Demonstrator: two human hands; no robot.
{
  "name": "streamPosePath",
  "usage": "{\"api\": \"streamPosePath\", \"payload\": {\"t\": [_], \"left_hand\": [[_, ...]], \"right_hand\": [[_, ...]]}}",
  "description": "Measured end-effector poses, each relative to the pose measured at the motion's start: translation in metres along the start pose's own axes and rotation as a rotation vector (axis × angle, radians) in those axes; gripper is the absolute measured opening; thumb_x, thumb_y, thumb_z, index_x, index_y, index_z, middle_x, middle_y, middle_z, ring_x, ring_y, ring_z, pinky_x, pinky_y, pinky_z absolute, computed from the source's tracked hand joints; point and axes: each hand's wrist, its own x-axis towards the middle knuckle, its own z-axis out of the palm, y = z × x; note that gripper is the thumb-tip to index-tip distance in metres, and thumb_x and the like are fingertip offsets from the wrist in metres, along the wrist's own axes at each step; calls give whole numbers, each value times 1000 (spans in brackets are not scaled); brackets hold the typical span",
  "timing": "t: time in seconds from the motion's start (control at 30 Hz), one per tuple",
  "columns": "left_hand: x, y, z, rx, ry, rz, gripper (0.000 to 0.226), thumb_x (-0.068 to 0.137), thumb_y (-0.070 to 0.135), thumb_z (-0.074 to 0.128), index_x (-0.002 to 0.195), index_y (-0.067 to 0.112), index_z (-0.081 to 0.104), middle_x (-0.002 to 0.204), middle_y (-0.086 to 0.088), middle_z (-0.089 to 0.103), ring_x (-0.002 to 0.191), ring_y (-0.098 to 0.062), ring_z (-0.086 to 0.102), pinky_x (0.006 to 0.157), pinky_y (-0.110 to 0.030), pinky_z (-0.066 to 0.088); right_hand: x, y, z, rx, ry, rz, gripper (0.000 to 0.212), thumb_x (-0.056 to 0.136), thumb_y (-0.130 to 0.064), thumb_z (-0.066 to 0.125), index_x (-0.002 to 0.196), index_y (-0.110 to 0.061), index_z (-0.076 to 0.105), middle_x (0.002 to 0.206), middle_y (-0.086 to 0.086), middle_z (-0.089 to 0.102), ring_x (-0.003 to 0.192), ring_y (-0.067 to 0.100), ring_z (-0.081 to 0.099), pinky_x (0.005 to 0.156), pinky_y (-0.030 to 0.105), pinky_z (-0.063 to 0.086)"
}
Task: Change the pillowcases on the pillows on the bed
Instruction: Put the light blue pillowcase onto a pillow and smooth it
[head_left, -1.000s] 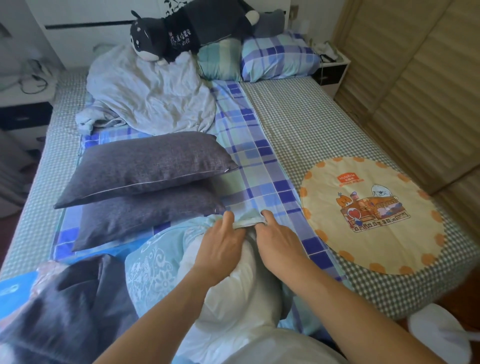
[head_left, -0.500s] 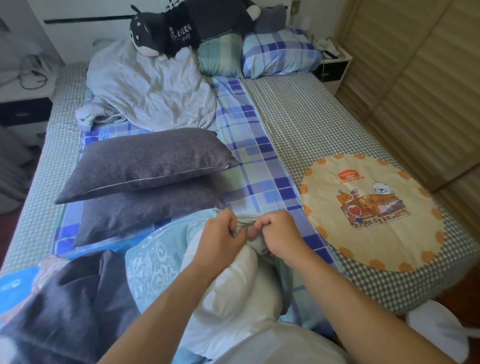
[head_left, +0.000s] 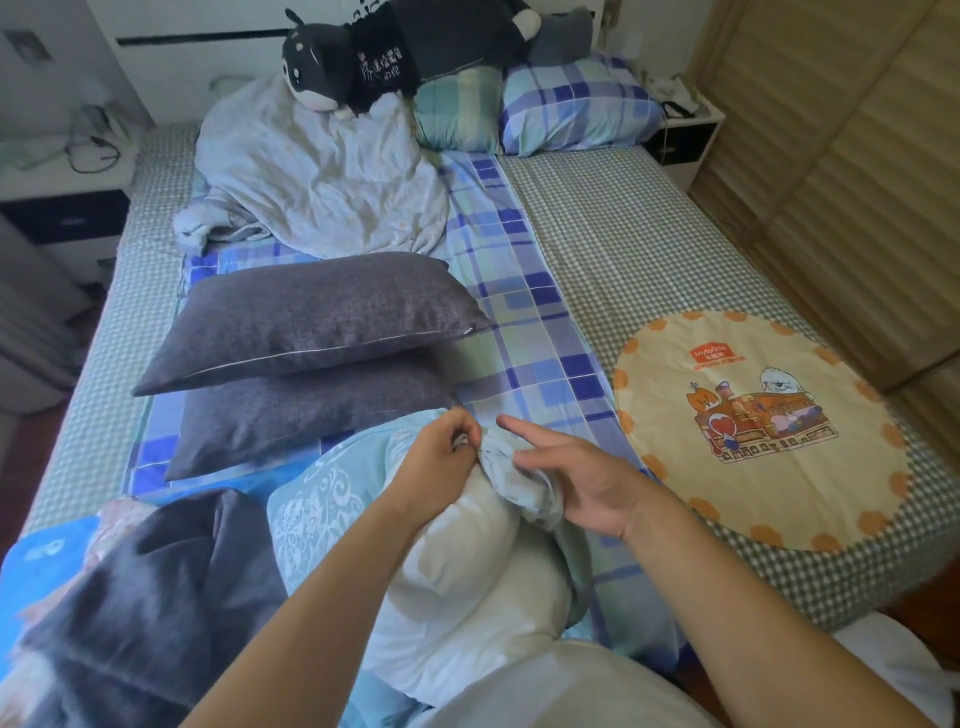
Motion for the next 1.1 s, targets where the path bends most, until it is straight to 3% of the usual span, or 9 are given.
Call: {"api": "streamPosePath", "payload": {"t": [0.27, 0.47, 0.57, 0.63, 0.7, 0.8, 0.93, 1.03, 1.1], "left_hand": [[0, -5, 10, -75, 144, 25, 36, 86, -14, 50, 76, 20, 56, 86, 2, 59, 74, -9, 53, 69, -24, 42], [3, -17, 18, 69, 216, 192, 43, 73, -10, 48, 70, 33, 54, 89, 0, 59, 86, -17, 57, 79, -30, 45], [7, -25, 15, 165, 188, 157, 30, 84, -3, 60, 81, 24, 72, 112, 6, 52, 112, -18, 53, 98, -38, 46], [-7, -21, 5, 131, 174, 127, 15, 88, 27, 63, 93, 30, 76, 124, 6, 50, 123, -20, 48, 107, -39, 40], [-40, -12, -13, 49, 212, 114, 28, 90, 50, 52, 100, 36, 74, 129, 11, 54, 126, -14, 48, 108, -38, 39], [-98, -7, -26, 7, 285, 262, 34, 101, 46, 44, 115, 29, 70, 129, 11, 58, 126, -18, 54, 103, -38, 45], [-121, -34, 0, 299, 230, 402, 36, 104, 46, 44, 130, 32, 63, 148, 2, 46, 141, -28, 41, 113, -51, 35], [-110, -45, 16, 585, 287, 164, 37, 102, 55, 38, 137, 52, 52, 162, -8, 26, 150, -40, 18, 119, -63, 15], [-106, -45, 18, 606, 293, 102, 40, 102, 55, 39, 141, 53, 46, 160, -12, 24, 146, -40, 23, 119, -56, 23]], "right_hand": [[1, -5, 4, -650, 364, 37, 89, 78, -29, 78, 152, -42, 31, 152, -6, 40, 128, 18, 52, 110, 38, 44], [3, -10, 17, -256, 33, 112, 30, 92, -8, 66, 122, -9, 67, 126, 17, 67, 118, 29, 63, 108, 43, 46], [8, -9, 8, -46, 136, 19, 46, 95, 0, 58, 140, -10, 54, 130, 13, 65, 117, 24, 65, 98, 34, 51], [7, -8, 1, -45, 181, 21, 56, 94, 3, 59, 147, -13, 46, 132, 10, 63, 117, 22, 65, 94, 31, 53], [6, -8, -3, -40, 177, 38, 56, 95, 2, 58, 147, -16, 47, 132, 9, 64, 117, 23, 65, 92, 30, 53], [5, -9, 0, -30, 105, 33, 45, 100, -3, 52, 144, -14, 50, 132, 9, 65, 123, 25, 62, 102, 36, 49], [8, -7, 11, -80, -82, 8, 49, 99, -10, 58, 147, -13, 47, 141, 12, 59, 132, 28, 54, 114, 44, 39], [8, -5, 15, -262, -138, -3, 68, 87, 1, 71, 146, -22, 47, 140, 9, 60, 129, 27, 57, 110, 44, 44], [6, -6, 15, -341, -10, -24, 75, 80, 6, 76, 143, -25, 52, 135, 7, 63, 121, 24, 63, 103, 43, 51]]}}
